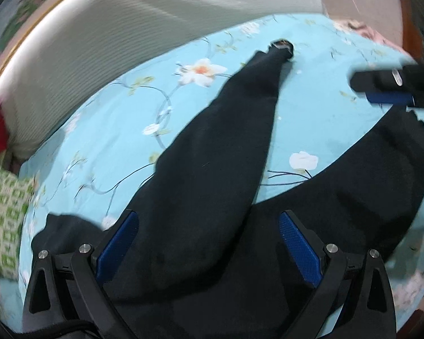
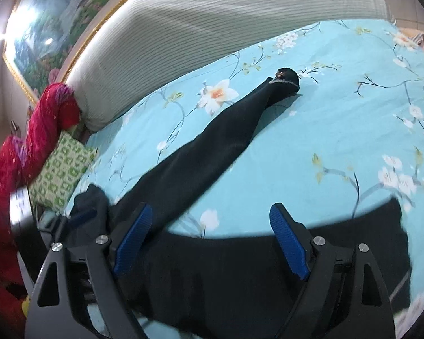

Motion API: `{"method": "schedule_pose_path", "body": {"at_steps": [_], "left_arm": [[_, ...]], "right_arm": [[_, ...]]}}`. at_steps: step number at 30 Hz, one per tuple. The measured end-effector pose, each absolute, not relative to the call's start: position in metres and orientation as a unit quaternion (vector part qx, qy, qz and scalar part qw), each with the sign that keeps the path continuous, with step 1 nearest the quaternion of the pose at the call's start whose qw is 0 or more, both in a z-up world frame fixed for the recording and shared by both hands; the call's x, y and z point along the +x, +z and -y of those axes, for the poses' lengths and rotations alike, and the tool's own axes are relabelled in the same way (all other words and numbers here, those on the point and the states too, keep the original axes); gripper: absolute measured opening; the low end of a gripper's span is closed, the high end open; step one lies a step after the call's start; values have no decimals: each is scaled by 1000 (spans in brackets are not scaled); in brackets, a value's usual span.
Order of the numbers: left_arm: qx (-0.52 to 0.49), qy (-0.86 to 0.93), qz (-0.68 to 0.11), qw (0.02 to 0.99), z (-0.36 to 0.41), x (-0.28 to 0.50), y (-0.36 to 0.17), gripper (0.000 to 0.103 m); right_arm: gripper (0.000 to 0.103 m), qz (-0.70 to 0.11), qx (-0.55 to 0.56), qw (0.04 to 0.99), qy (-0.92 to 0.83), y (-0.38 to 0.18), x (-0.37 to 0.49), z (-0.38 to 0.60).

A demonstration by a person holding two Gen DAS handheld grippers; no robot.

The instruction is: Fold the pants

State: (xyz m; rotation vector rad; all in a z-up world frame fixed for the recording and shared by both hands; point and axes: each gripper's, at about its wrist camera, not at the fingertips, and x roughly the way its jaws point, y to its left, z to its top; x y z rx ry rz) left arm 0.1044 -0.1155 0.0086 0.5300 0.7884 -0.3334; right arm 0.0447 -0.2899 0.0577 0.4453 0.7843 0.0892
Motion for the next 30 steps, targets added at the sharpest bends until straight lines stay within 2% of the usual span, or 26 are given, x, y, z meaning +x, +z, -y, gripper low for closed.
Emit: {"method": "schedule_pose_path", "body": {"at_steps": [13,18,22,23,24,26,28,30], "left_arm": [[283,-180,-433,837,156,177,-31,96],[276,-207,-452,823,159,190,-38,84],[273,-231,-454,816,152,192,-35,59],[275,-236,-454,814,151,192,-34,47],[279,-243,-454,811,148,192,-32,34],[287,-243,-452,809,144,194,-29,16],[284,-250,-452,808,141,193,-26,13],[268,-255,-452,812,135,194,-20,9]], "right_arm": [[82,-405,260,876,24,41,136,336],[78,-418,272,866,7,27,173,357],[68,-424,284,860,2,19,197,370],[65,-424,287,859,-2,17,202,374],[58,-424,295,856,-3,15,206,377],[47,-421,308,853,0,13,209,381],[33,-416,312,854,4,14,210,382],[25,-410,312,857,9,18,207,379]]}}
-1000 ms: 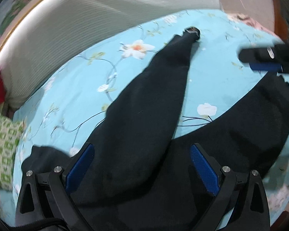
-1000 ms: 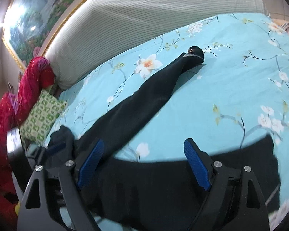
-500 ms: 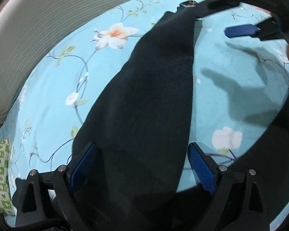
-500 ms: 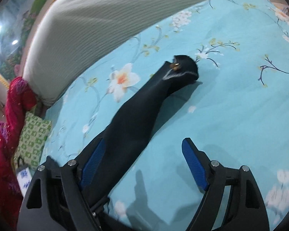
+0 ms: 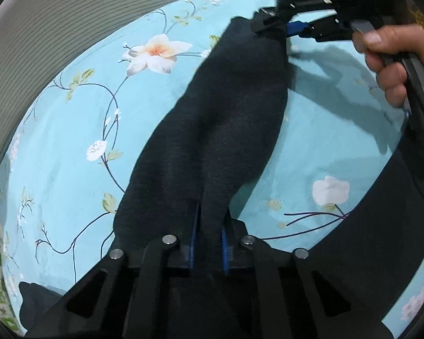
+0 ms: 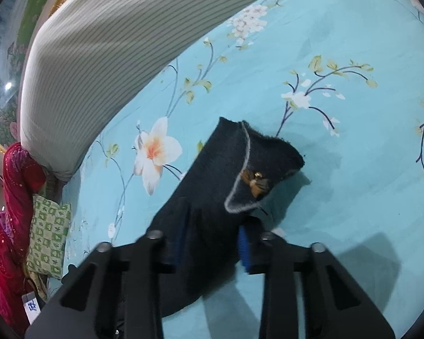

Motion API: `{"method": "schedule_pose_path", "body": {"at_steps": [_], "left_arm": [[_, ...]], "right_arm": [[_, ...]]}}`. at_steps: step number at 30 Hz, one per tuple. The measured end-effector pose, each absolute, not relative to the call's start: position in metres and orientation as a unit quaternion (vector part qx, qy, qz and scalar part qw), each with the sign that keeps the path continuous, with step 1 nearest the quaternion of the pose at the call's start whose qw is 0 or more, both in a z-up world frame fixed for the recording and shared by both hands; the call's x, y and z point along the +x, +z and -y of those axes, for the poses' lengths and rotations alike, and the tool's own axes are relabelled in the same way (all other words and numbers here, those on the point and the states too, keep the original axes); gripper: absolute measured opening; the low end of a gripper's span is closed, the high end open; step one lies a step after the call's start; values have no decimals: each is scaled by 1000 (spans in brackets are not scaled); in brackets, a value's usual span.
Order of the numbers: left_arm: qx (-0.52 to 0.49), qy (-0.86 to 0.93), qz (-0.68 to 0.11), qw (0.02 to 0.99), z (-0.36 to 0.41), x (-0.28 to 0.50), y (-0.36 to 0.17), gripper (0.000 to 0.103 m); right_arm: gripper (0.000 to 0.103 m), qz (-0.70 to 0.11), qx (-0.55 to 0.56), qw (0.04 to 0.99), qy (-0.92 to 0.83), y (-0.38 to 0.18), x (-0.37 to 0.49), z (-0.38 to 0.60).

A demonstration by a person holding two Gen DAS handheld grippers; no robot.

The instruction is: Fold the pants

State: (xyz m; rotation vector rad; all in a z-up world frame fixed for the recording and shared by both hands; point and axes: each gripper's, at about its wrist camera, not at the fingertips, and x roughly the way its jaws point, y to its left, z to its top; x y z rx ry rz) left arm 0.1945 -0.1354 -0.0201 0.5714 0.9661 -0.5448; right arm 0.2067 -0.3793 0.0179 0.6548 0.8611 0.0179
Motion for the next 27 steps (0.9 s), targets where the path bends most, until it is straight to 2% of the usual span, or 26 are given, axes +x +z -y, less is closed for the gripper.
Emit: {"method": "schedule_pose_path", "body": {"at_steps": [1,4,11,27], "left_arm": [[262,-256,-451,814,134,194,-17,9],[253,-262,-435,823,127,184,0,7],[235,-287,-407,835,111,149,32,7],[222,-336,-383,831,98,53,37,7]], "right_arm": [[19,-407,313,858,11,20,206,378],[13,-394,324,860,23,33,197,377],[10,-361,323,874,38,70,141,371],[10,-308,347,886,5,90,-20,364]]}}
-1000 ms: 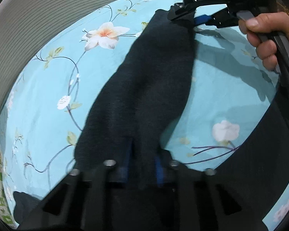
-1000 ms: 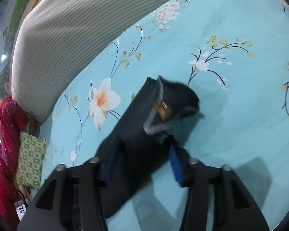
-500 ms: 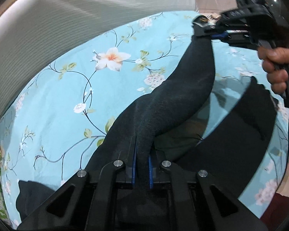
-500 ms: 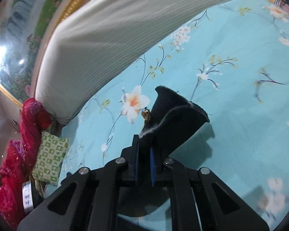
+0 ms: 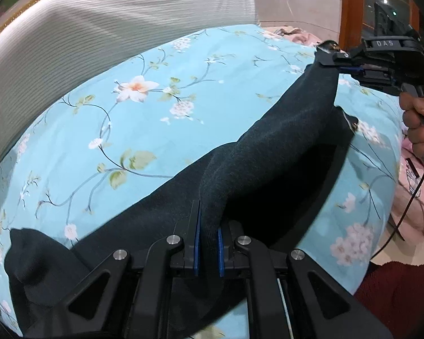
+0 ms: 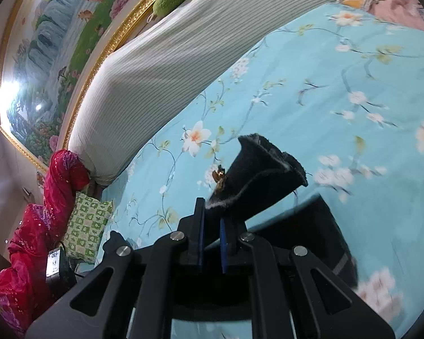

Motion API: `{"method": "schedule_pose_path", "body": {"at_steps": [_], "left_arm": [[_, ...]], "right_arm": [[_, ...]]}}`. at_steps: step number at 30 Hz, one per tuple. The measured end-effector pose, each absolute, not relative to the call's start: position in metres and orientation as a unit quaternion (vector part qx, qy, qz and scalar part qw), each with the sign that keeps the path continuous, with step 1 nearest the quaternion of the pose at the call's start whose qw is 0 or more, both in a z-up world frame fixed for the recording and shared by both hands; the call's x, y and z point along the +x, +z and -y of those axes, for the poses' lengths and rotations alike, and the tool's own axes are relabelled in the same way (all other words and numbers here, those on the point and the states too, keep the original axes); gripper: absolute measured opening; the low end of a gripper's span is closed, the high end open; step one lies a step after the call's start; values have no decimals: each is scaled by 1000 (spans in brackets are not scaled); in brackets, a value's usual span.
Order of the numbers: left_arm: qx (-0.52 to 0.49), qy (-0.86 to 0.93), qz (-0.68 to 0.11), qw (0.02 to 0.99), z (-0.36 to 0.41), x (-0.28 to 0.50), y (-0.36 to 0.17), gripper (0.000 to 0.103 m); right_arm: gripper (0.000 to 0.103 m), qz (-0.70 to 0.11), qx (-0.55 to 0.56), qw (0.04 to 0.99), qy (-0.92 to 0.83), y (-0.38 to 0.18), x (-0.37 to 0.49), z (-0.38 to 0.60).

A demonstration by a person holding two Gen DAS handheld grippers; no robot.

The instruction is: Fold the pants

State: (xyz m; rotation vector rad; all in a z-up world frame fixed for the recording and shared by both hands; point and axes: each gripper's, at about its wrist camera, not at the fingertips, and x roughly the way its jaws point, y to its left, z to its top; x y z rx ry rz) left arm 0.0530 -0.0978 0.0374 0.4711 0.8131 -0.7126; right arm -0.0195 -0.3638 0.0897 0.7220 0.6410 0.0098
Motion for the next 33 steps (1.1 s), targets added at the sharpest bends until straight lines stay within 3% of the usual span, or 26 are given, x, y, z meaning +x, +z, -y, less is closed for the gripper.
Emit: {"method": "schedule_pose_path", "body": {"at_steps": [11,14,18,23,28,30,33], "left_arm": [[242,-330,-410,815,99,35,-2,10],[237,-321,-416,817,97,32,-8,22],[216,-313,-417,825,89,26,-4,52],[169,-294,-428,837,66,24,6,53],[111,-266,-435,853,32,22,19,57],[90,-247,-438,860,19,24,25,66],[63,-215,-442,868,-5,31,31,68]], "right_arm": [[10,-359,377,852,-54,26,-57,376],[10,-365,386,845,-58,16,-60,380],[14,-370,386,843,-60,21,-63,380],[37,-351,353,863,-81,41,-82,378],[39,-318,319,889,-84,66,-98,370],[39,-312,300,899,-72,75,-96,359],[39,-317,283,905,-34,78,-85,339]]}}
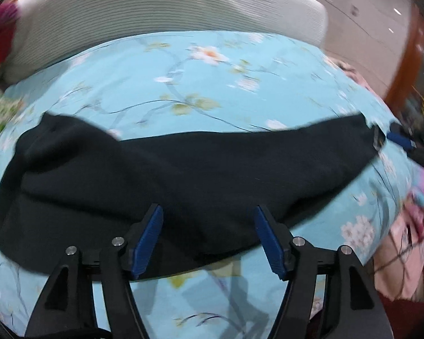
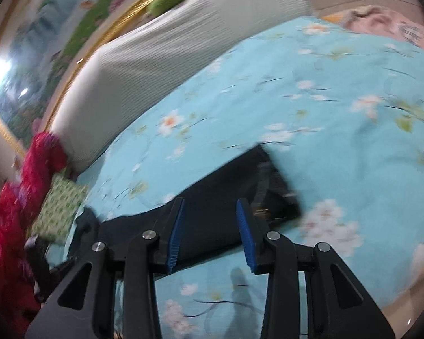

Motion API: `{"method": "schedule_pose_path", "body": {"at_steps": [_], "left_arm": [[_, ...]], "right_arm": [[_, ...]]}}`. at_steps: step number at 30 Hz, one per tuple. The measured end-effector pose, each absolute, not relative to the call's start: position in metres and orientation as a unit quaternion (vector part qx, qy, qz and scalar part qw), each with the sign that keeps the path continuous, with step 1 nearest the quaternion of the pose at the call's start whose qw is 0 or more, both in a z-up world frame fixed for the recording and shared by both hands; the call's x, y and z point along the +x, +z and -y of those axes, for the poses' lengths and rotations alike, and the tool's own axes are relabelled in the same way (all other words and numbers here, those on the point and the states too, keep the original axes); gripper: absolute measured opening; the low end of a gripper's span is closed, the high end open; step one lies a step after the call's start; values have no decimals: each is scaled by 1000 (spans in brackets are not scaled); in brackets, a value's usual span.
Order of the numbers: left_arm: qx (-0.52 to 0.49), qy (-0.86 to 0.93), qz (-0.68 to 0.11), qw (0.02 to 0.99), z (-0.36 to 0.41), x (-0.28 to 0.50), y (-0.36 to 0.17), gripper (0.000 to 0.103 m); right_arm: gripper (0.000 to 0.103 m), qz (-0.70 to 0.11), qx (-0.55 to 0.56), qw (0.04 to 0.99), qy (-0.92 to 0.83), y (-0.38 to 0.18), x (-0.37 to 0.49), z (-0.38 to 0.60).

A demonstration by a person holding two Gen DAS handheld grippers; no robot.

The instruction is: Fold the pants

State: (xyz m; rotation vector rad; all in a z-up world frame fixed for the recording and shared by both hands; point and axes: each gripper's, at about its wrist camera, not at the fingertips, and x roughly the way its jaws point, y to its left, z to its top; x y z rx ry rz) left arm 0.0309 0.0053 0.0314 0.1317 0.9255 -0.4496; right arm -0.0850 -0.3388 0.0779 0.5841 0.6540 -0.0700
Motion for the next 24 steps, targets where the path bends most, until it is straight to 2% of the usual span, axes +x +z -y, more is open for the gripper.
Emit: {"method": "schedule_pose_path", "body": {"at_steps": [5,8,14,24], "left_arm": [[29,-153,-464,872,-40,58,42,78],[16,-115,-479,870,-55,78,48,78],[-22,-83,-508,857,-72,131,59,81],[50,-15,-587,808,-53,220,44,82]], "right_arm": [[39,-352,253,900,54,68,-53,287],[40,-380,233,889,105,59,-35,254],[47,-414,190,871,185,46,-9,193],[53,-446,109,842,284,28,38,97]]}}
